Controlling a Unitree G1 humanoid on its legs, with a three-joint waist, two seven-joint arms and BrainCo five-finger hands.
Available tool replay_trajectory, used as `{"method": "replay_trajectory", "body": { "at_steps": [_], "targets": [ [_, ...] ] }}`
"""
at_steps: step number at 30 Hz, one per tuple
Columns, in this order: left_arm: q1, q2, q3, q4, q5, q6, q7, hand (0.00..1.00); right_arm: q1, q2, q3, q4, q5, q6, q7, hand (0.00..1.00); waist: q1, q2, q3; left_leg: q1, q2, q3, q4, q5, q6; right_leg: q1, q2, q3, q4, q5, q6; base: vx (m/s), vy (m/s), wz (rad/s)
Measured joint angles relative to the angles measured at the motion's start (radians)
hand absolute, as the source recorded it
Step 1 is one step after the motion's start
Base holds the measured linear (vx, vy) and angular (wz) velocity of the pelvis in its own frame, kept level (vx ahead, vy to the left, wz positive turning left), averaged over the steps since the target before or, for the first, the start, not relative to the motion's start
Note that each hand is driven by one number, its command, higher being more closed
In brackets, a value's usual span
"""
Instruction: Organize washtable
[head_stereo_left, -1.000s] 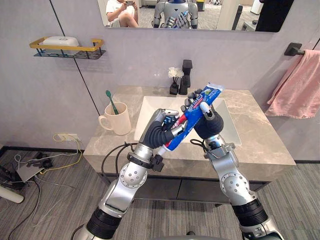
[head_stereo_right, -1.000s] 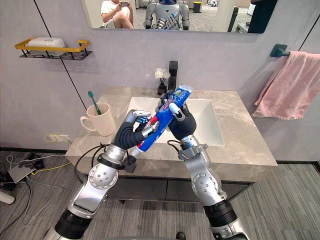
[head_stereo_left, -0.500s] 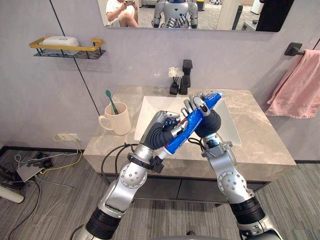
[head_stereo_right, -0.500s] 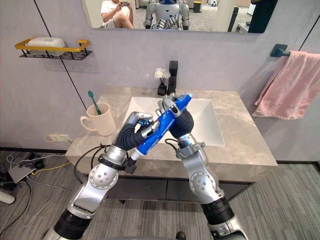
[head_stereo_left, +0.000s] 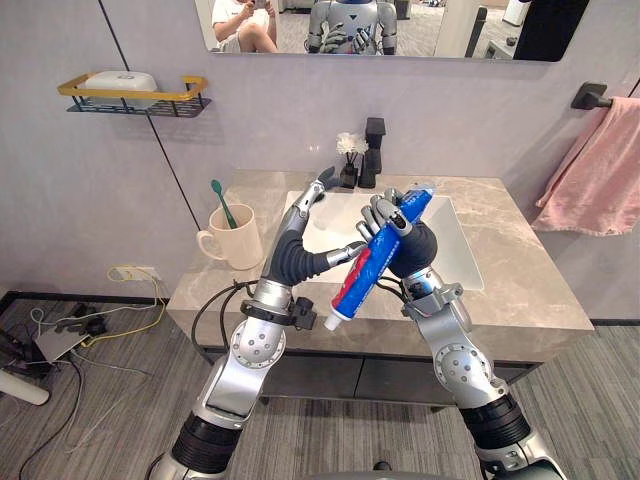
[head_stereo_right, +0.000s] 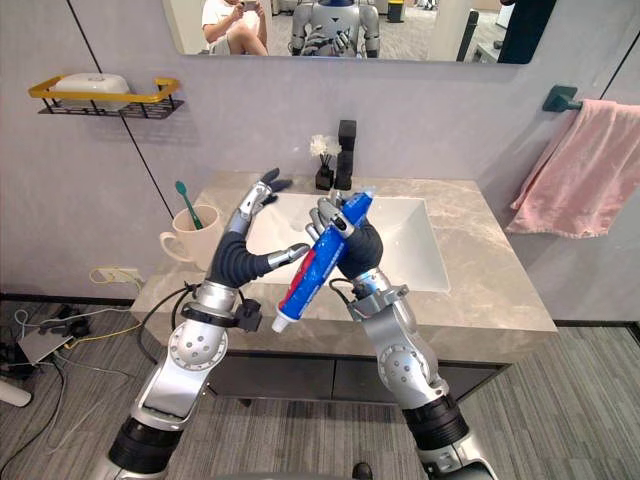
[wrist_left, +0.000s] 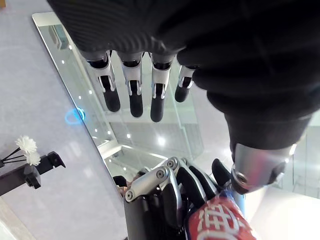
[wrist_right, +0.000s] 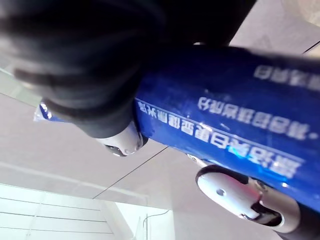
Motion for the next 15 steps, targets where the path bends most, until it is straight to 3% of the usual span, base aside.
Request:
{"method": "replay_trajectory", "body": {
  "at_steps": [7, 15],
  "targets": [
    [0.087, -0.008, 0.104, -0.069, 0.0, -0.001, 0.046, 0.0, -0.002, -0.002, -0.072, -0.001, -0.075, -0.02, -0.007, 1.0, 0.005, 0.001, 0.005, -0.004, 0.001, -0.02, -0.001, 0.0, 0.0, 0.004, -0.002, -0.016, 0.0, -0.005, 0.0, 0.0, -0.002, 0.06],
    [0.262, -0.072, 0.317, -0.141, -0.023, -0.004, 0.121, 0.0, -0.043, -0.004, -0.164, -0.002, -0.17, -0.049, -0.048, 1.0, 0.039, -0.005, 0.014, -0.018, 0.0, -0.059, -0.002, 0.0, 0.0, 0.02, -0.005, -0.059, 0.0, -0.019, 0.005, -0.02, -0.01, 0.17]
  ]
}}
